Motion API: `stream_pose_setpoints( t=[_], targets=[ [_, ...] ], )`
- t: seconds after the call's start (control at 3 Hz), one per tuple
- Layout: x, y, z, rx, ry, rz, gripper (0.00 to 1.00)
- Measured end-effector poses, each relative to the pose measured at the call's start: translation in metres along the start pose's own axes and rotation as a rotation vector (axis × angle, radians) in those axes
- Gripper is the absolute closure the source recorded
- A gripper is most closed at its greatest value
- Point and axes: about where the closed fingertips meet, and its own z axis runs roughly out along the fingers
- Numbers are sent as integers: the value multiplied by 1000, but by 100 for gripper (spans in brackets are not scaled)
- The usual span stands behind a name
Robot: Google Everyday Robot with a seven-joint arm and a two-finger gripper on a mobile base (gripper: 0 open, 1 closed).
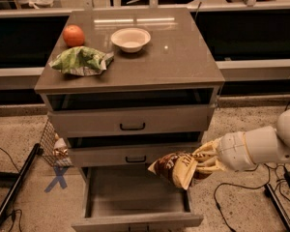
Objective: Place brown chip bag into bottom drawer
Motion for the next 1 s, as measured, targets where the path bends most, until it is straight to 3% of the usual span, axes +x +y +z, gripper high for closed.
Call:
stream_pose_setpoints(
  t=[0.33,0.67,1.0],
  targets=[
    [24,13,55,-68,16,39,100],
    [45,25,126,-85,25,43,100],
    [46,14,129,-40,30,40,100]
  ],
)
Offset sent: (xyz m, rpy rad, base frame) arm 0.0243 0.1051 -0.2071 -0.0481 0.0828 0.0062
